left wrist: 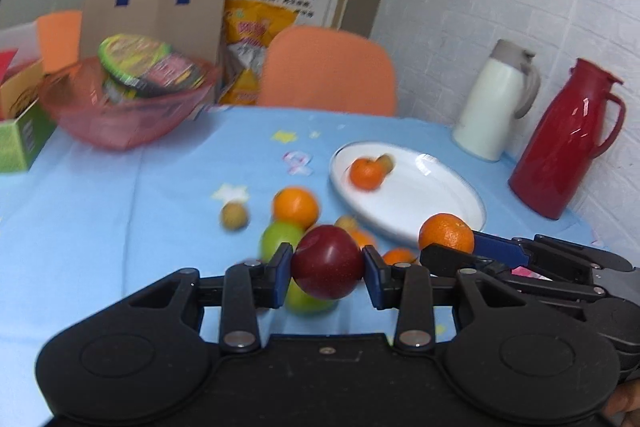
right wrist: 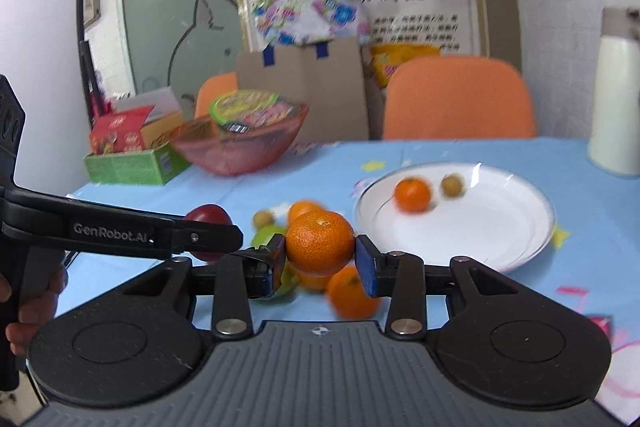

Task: Organize fruits
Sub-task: 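Grasp the red plum with the left tool while the right tool grasps the tangerine, then carry both fruits onto the white plate and open both tools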

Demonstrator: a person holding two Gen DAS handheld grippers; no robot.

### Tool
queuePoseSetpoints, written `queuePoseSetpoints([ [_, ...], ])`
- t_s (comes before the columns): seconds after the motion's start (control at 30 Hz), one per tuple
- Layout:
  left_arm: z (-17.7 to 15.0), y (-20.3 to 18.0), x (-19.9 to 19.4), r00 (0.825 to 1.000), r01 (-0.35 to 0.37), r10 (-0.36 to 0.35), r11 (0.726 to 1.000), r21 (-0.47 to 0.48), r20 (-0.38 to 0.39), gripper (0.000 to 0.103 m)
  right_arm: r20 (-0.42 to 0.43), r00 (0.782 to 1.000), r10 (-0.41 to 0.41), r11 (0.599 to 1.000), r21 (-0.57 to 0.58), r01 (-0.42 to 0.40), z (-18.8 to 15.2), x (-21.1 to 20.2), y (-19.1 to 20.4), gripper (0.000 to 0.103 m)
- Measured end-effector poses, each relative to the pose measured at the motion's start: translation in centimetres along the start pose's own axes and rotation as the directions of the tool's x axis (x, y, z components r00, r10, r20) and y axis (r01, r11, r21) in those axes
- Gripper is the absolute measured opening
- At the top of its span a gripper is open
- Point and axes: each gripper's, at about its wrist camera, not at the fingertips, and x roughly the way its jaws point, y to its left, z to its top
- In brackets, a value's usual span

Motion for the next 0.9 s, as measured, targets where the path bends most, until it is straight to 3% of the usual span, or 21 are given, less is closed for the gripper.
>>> queuePoseSetpoints([
  [0.1, 2.2, -1.3, 0.8, 0.998, 0.065, -0.065, 0.998, -0.006, 0.022, 0.098, 0.038, 0.998, -0.053, 0.999, -0.012, 0.053, 1.4, -0.5, -1.9, 0.066],
  [0.2, 3.8, -3.0, 2.4, 0.997, 0.072, -0.073, 0.997, 0.03, 0.032, 0.098, 0.057, 0.992, -0.111, 0.993, -0.032, 0.113, 2.4, -0.3, -3.7, 0.066],
  [0.43, 4.7, -4.8, 8.4, 0.994, 0.101, -0.099, 0.994, 0.041, -0.039, 0.098, 0.043, 0.982, -0.185, 0.981, -0.053, 0.188, 3.2, 2.3, -8.1, 0.066],
  [0.7, 4.2, -4.8, 13.3, 0.991, 0.09, -0.083, 0.994, 0.06, -0.107, 0.098, -0.045, 0.986, -0.163, 0.987, -0.024, 0.162, 2.7, 6.7, -12.3, 0.066],
  [0.9, 3.9, -4.4, 14.9, 0.99, 0.07, -0.061, 0.995, 0.069, -0.126, 0.098, -0.087, 0.987, -0.132, 0.991, -0.01, 0.132, 2.7, 9.2, -13.2, 0.066],
])
